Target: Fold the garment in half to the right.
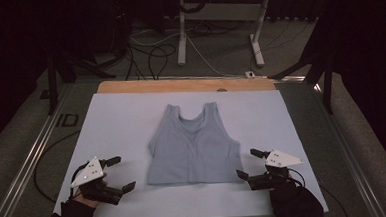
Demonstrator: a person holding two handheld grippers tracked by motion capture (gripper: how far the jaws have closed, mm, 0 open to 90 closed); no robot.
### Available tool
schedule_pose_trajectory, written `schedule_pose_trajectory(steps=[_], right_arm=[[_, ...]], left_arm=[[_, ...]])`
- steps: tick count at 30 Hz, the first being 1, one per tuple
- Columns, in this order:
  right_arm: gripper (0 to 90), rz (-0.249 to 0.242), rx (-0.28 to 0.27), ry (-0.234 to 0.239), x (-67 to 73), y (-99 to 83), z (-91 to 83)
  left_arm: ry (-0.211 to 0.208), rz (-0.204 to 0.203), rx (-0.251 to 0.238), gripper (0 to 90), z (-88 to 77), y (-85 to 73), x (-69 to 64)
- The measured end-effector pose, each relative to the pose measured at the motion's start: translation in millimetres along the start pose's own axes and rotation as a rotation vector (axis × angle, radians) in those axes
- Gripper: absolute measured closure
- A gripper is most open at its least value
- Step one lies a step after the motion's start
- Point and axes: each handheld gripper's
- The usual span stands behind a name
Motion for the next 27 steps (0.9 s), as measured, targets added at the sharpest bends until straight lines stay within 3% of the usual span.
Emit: schedule_pose_trajectory(steps=[10, 27], right_arm=[[8.1, 0.024, 0.01, 0.017, 0.2, 0.5, 0.9], [8.1, 0.001, 0.033, 0.038, 2.8, -0.4, 7.3]], left_arm=[[-0.004, 0.008, 0.008, 0.3, 1.7, 0.7, -0.9], [-0.04, 0.014, 0.018, 0.3, 7.1, 3.5, -6.0]])
Point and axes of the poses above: each handheld gripper's, and its own axes: z roughly forward along the jaws, y roughly out of its top, x roughly to its left, and after that the axes turned 8 degrees about -x, right-handed
